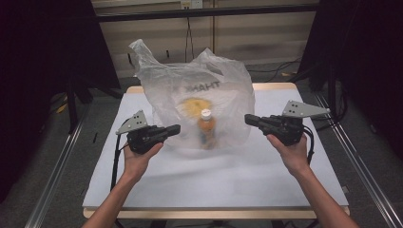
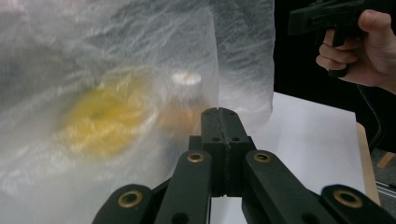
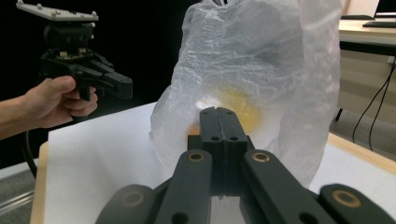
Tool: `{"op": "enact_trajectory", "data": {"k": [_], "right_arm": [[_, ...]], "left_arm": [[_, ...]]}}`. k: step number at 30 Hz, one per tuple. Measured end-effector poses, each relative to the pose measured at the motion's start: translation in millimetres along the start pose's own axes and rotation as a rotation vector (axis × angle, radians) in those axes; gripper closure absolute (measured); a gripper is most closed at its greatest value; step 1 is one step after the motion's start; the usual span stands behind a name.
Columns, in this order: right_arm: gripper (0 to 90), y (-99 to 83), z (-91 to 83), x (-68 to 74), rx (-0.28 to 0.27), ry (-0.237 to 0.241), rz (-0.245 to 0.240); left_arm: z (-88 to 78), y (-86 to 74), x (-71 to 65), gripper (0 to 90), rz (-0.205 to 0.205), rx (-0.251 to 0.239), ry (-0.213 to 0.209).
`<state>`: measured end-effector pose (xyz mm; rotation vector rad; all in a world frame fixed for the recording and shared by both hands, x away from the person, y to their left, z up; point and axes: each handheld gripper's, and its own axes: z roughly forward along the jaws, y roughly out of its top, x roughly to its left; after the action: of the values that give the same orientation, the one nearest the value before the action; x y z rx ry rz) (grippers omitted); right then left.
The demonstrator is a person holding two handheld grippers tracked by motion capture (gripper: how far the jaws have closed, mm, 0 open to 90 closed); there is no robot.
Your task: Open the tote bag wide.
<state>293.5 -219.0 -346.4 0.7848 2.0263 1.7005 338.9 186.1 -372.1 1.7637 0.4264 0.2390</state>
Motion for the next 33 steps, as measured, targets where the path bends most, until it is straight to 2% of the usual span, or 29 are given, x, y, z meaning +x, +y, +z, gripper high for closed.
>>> {"op": "enact_trajectory", "data": {"k": [4, 7, 10, 16, 20, 21, 25, 26, 28, 29, 33], "right_arm": [[90.0, 8.2, 4.5, -0.8, -0.013, 0.01, 0.003], [90.0, 14.3, 7.6, -1.7, -0.028, 0.016, 0.0], [90.0, 21.4, 9.5, -3.3, -0.034, 0.018, -0.009], [90.0, 30.7, 7.0, -5.5, -0.047, 0.018, -0.017], [90.0, 34.7, -3.8, -10.8, -0.064, -0.004, -0.01], [90.0, 38.5, -8.9, -15.4, -0.064, -0.023, -0.009], [90.0, 45.0, -12.7, -22.1, -0.068, -0.048, -0.011], [90.0, 49.9, -13.8, -28.4, -0.078, -0.063, -0.001], [90.0, 51.3, -13.5, -30.6, -0.079, -0.07, -0.002], [90.0, 54.7, -11.0, -36.5, -0.078, -0.085, 0.002], [90.0, 57.7, -4.4, -43.4, -0.08, -0.09, 0.019]], "left_arm": [[7.5, 7.9, 1.6, 90.0, 0.013, -0.005, -0.01], [19.5, 15.7, 7.0, 90.0, 0.003, -0.017, -0.011], [30.0, 24.9, 12.8, 90.0, 0.013, -0.017, -0.011], [39.7, 37.9, 17.1, 90.0, 0.015, -0.026, -0.014], [40.3, 45.0, 18.5, 90.0, 0.024, -0.035, -0.019], [41.3, 49.1, 20.0, 90.0, 0.029, -0.037, -0.014], [45.6, 54.9, 23.8, 90.0, 0.028, -0.047, -0.016], [50.9, 56.5, 27.0, 90.0, 0.022, -0.048, -0.01], [54.2, 56.4, 28.8, 90.0, 0.025, -0.033, -0.005], [58.3, 55.2, 30.2, 90.0, 0.025, -0.022, 0.0], [69.8, 39.7, 35.2, 90.0, 0.024, 0.047, 0.022]]}}
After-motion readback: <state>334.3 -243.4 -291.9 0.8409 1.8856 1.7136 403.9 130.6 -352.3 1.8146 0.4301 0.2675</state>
